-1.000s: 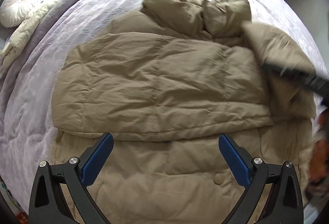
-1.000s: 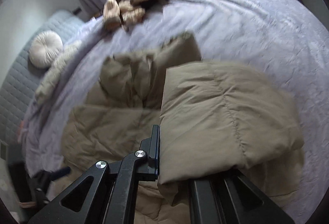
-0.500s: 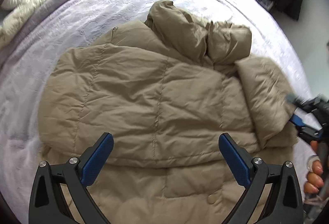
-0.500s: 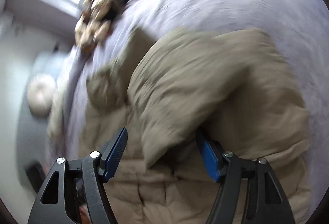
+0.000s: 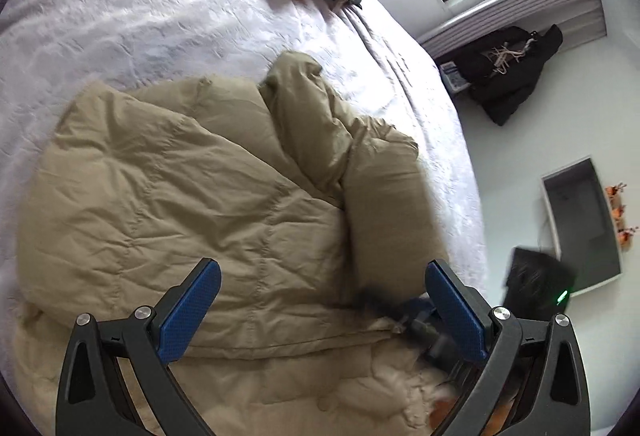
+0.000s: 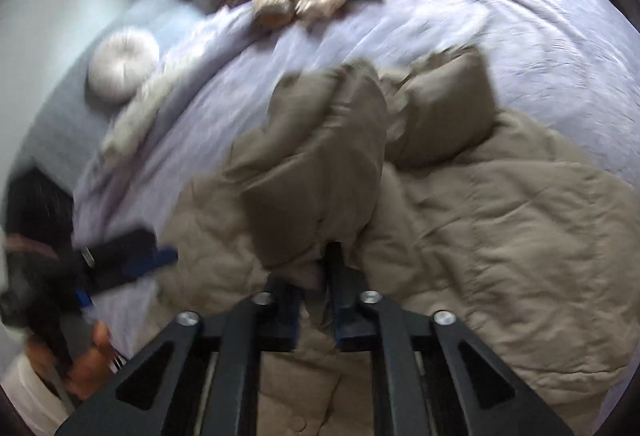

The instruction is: Fold large clothes

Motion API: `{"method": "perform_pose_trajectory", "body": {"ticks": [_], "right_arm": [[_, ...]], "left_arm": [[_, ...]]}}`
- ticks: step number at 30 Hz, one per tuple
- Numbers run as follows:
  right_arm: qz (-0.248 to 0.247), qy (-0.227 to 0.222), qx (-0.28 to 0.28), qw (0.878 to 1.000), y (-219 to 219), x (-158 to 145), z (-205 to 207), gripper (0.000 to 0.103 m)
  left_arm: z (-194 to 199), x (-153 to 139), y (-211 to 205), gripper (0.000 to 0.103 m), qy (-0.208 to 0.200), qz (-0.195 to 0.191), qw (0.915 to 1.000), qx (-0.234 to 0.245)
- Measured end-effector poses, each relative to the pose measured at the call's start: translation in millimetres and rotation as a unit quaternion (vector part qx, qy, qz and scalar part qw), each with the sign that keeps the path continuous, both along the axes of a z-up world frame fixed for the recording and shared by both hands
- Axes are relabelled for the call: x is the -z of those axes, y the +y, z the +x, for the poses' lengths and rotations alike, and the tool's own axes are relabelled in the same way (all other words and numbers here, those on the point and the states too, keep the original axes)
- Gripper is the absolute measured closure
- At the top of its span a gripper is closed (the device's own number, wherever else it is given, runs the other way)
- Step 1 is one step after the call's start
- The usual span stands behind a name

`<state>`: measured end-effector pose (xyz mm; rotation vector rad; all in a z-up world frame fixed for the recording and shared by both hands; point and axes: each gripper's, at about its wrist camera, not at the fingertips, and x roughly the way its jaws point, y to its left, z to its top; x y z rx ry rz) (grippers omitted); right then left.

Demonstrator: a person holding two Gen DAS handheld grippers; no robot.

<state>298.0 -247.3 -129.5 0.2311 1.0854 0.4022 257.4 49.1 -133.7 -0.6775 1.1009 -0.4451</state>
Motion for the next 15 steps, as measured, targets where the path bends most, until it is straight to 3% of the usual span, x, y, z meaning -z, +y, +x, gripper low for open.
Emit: {"method": "perform_pose_trajectory", "body": {"ticks": [2, 6, 9, 12, 14, 15], "right_arm": [[-0.023, 0.028, -0.024, 0.999, 17, 13, -6, 0.031], [-0.004, 0.054, -0.019, 0.998, 1, 18, -30, 0.031], [0.022, 0.085, 0.036, 0.996, -50, 24, -54, 0.031], [0.076, 0.131, 0.13, 0.98, -117, 37, -74, 0.031], [0.128, 0.147, 0.203, 0.96, -160, 47, -84, 0.031], [0.169, 0.148, 0.249, 0.942, -185, 52, -90, 0.031]], "left_arm": [[0, 7, -4, 0.001, 0.007, -0.016, 0.9998, 0.003], [5, 25, -17, 0.001, 0.031, -0.005, 0.9994, 0.017], [13, 38, -31, 0.001, 0.047, 0.025, 0.998, 0.032], [20, 44, -41, 0.002, 0.049, 0.037, 0.9974, 0.037], [24, 42, -46, 0.027, 0.041, 0.042, 0.9977, 0.034], [25, 40, -48, 0.065, 0.038, 0.047, 0.9975, 0.035]]}}
